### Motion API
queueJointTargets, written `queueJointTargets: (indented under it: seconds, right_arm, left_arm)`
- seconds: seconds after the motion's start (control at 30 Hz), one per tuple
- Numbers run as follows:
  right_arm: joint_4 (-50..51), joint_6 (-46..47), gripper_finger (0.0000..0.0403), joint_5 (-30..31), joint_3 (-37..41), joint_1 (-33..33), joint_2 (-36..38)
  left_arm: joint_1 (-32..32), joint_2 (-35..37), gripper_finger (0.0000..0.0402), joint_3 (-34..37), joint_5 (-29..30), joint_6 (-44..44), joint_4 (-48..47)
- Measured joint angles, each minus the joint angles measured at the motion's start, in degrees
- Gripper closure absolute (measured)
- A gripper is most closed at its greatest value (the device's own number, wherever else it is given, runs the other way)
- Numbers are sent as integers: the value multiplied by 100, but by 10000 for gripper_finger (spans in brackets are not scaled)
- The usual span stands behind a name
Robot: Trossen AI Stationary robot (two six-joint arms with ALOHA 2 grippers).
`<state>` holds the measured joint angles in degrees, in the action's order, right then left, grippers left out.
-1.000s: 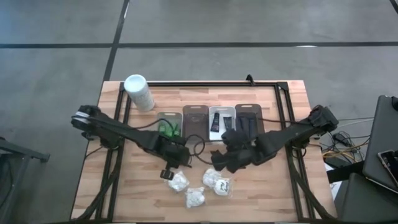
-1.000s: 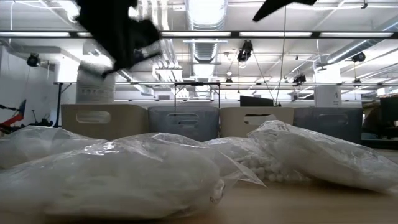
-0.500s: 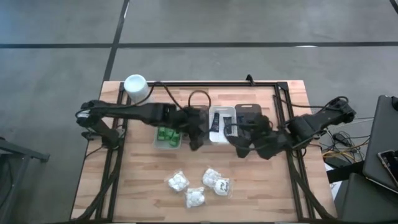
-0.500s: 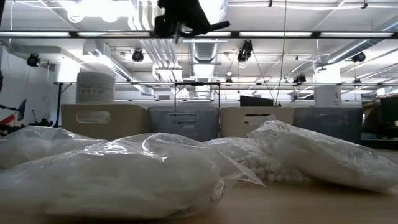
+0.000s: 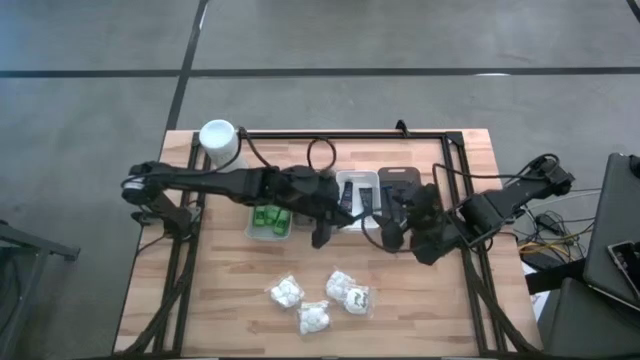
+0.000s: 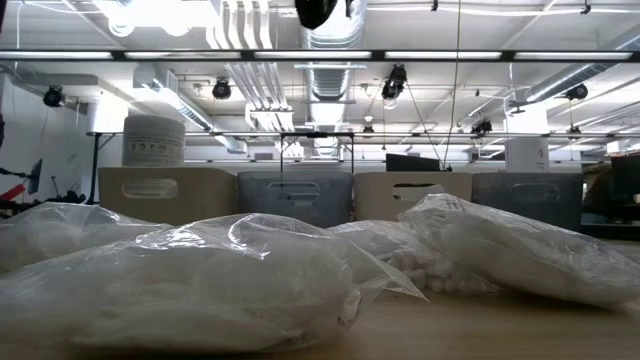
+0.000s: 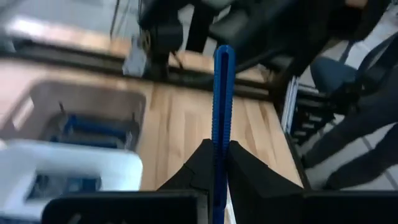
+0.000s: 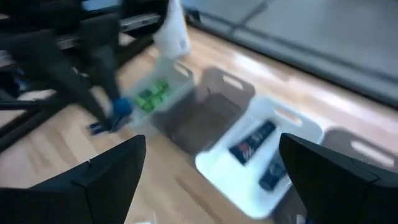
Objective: Pick & Place Travel size toiletries
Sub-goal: Put the blue razor into the right black bin
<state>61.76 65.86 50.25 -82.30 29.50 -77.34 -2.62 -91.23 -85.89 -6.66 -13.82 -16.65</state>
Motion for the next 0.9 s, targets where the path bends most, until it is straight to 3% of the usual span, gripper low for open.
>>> queueJointTargets:
  seconds: [0.13,0.27,0.5,0.77,0.9]
  right_arm:
    - [-657,-707,39,463,8,274,13]
    - [-1468,-1491,39,492,10,300,9]
    - [-2061,-2023,39,525,10,214,9]
    - [-2601,-2414,42,477,12,211,-157]
    - [-2702,-2434,68,464,12,194,-140]
  left_arm:
    - [169,51,373,-2,-337,227,520]
    - [413,51,373,-2,-1142,329,807]
    - [527,51,373,0,-1816,783,1037]
    - [579,51,373,58,-1834,957,1261]
    - [582,51,373,154,-1834,925,1277]
